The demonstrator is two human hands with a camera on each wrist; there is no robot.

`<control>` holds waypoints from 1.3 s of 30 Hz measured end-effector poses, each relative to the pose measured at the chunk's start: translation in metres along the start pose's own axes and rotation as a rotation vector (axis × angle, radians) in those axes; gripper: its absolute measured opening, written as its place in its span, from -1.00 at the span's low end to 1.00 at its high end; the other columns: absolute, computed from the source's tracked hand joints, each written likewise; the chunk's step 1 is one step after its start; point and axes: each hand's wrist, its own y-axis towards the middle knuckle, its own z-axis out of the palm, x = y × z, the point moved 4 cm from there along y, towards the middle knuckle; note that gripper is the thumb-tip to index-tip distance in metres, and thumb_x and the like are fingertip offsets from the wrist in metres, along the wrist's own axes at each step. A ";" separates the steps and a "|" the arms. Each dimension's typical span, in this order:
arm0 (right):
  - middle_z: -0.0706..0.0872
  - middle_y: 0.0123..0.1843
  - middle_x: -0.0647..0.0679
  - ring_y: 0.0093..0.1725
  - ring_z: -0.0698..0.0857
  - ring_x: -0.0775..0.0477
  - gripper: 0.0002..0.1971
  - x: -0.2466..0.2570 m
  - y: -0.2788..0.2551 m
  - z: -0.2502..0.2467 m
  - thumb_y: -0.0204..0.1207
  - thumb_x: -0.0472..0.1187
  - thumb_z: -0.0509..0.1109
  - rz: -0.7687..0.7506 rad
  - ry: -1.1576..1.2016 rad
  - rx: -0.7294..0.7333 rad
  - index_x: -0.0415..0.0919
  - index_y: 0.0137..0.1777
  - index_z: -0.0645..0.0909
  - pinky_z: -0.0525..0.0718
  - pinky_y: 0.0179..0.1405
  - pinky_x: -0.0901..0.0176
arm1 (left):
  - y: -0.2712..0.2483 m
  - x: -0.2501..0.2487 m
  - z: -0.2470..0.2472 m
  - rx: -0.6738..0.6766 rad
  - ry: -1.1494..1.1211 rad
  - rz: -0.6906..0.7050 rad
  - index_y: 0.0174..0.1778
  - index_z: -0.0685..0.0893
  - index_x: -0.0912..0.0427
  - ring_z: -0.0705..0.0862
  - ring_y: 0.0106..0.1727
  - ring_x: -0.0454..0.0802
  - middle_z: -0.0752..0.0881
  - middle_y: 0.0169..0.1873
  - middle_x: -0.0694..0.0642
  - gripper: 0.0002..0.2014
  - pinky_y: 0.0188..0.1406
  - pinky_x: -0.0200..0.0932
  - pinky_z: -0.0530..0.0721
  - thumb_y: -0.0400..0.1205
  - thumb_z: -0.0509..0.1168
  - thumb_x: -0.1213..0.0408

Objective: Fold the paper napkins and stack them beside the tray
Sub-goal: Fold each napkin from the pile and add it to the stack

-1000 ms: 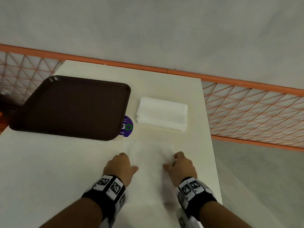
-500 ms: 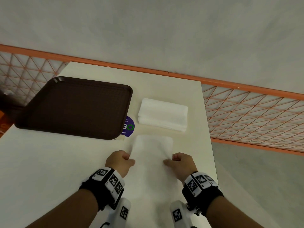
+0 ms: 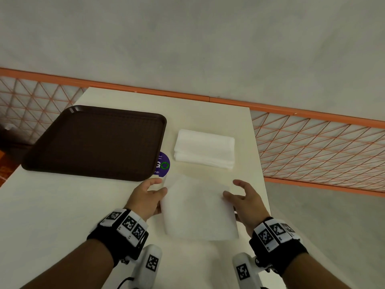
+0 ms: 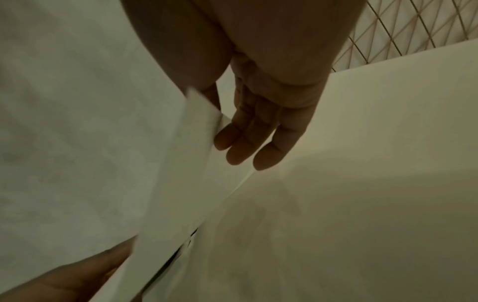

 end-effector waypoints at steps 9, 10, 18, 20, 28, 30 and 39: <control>0.78 -0.25 -0.04 -0.24 0.67 -0.05 -0.80 0.008 -0.011 0.000 0.58 -0.39 0.38 -0.127 0.029 0.009 -0.07 -0.06 0.74 0.60 -0.16 0.11 | -0.005 0.004 0.008 0.129 0.088 0.046 0.07 0.71 0.12 0.62 -0.15 0.16 0.70 -0.15 0.29 -0.80 -0.12 0.02 0.73 0.67 0.25 0.45; 0.79 -0.24 0.00 -0.22 0.67 -0.02 -0.79 0.008 -0.012 -0.001 0.59 -0.40 0.37 -0.137 0.020 0.007 -0.09 -0.10 0.75 0.60 -0.15 0.13 | -0.005 0.001 0.006 0.125 0.085 0.064 0.03 0.72 0.14 0.63 -0.14 0.16 0.71 -0.13 0.29 -0.81 -0.10 0.03 0.73 0.67 0.23 0.46; 0.81 -0.17 0.01 -0.18 0.68 0.01 -0.82 0.016 -0.012 -0.014 0.60 -0.42 0.35 -0.176 0.057 -0.031 -0.19 -0.04 0.75 0.66 -0.11 0.08 | -0.008 -0.019 -0.003 0.100 0.080 0.180 -0.05 0.70 0.17 0.69 -0.04 0.05 0.72 -0.03 0.16 -0.79 -0.09 -0.09 0.71 0.72 0.17 0.45; 0.81 -0.17 0.01 -0.19 0.70 0.04 -0.82 0.020 -0.014 -0.014 0.61 -0.43 0.34 -0.186 0.079 -0.022 -0.20 -0.01 0.74 0.71 -0.15 0.16 | -0.010 -0.024 -0.003 0.090 0.061 0.216 -0.04 0.69 0.17 0.68 -0.05 0.00 0.71 -0.04 0.14 -0.79 -0.12 -0.14 0.71 0.72 0.17 0.45; 0.71 -0.11 -0.26 -0.10 0.66 -0.18 -0.73 0.036 -0.015 -0.019 0.48 -0.50 0.45 -0.238 0.076 0.030 -0.13 0.02 0.73 0.66 0.16 -0.24 | -0.011 -0.038 -0.008 0.110 0.207 0.334 0.18 0.71 0.05 0.74 0.04 0.03 0.77 -0.01 0.16 -0.74 0.05 -0.14 0.71 0.60 0.39 0.37; 0.73 -0.14 -0.24 -0.12 0.67 -0.16 -0.74 0.041 -0.015 -0.020 0.45 -0.50 0.49 -0.263 0.055 0.016 -0.11 -0.02 0.73 0.67 0.14 -0.20 | -0.011 -0.042 -0.010 0.087 0.307 0.376 0.07 0.72 -0.13 0.75 0.01 0.04 0.77 -0.06 0.16 -0.74 0.12 -0.10 0.70 0.54 0.46 0.31; 0.81 -0.14 -0.12 -0.15 0.70 -0.04 -0.85 0.054 -0.020 -0.025 0.45 -0.34 0.54 -0.320 -0.103 -0.054 -0.07 -0.09 0.73 0.68 0.05 0.11 | -0.029 -0.065 -0.006 -0.048 0.509 0.640 -0.09 0.73 0.00 0.48 -0.43 -0.17 0.54 -0.44 -0.06 -0.86 -0.45 -0.53 0.48 0.52 0.48 0.31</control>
